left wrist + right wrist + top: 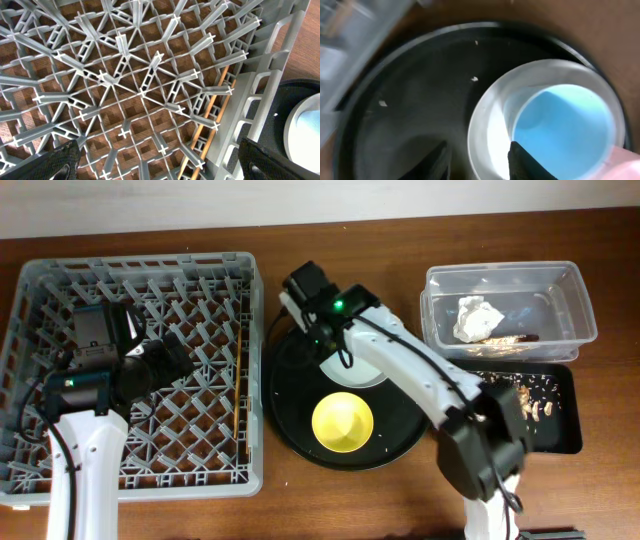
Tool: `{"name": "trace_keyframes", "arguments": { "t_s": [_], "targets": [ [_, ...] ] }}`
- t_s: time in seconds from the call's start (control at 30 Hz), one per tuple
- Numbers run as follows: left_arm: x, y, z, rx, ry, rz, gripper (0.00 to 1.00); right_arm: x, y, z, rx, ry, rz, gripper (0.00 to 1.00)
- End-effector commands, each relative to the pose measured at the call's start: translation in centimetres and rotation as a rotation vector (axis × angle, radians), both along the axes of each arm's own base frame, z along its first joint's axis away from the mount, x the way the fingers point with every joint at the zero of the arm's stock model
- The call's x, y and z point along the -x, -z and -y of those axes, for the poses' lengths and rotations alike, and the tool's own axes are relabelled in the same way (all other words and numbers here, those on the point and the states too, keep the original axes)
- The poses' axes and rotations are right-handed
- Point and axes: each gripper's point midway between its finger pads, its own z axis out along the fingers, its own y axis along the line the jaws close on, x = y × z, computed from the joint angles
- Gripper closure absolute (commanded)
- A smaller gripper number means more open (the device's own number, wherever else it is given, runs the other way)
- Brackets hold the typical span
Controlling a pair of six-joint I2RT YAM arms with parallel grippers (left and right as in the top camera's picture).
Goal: Sort waste into correct bins and load items into the dishwasher rack
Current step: 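Grasp the blue cup on the white plate with the right gripper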
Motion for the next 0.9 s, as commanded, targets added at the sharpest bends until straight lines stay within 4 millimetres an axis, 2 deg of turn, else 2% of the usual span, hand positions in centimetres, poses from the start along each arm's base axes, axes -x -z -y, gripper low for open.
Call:
{"name": "trace_keyframes", "arguments": {
  "t_s": [0.0, 0.17, 0.27, 0.43, 0.5, 0.7, 0.87],
  "targets": [
    [0.0, -0.8, -0.2, -0.004, -0.015, 0.024, 0.01, -1.4, 1.2, 1.7, 0.090, 0.032, 0.032, 0.66],
    [0.0, -0.8, -0.2, -0.004, -0.015, 0.024, 0.01, -2.2, 1.6, 2.7, 0.092, 0.059, 0.032, 0.68],
    [0.0, -0.8, -0.2, -0.004, -0.015, 0.024, 0.01, -2.0, 1.6, 2.6, 0.080, 0.055, 0.015, 0.69],
    [0.0, -0.8, -0.2, -0.004, -0.015, 0.024, 0.01, -1.7, -2.4, 1.0, -0.037, 0.027, 0.045, 0.68],
    [0.0, -0.8, -0.2, -0.004, -0.015, 0.024, 0.01, -1.8, -3.1, 1.1, -0.047, 0.030, 0.061, 0.68],
    [0.0, -0.8, -0.2, -0.004, -0.015, 0.024, 0.01, -1.8, -2.3, 1.8, -0.025, 0.041, 0.050, 0.64],
    [0.0, -0.8, -0.2, -0.004, -0.015, 0.024, 0.01, -1.9, -0.3, 2.8, 0.023, 0.058, 0.040, 0.64]
  ]
}}
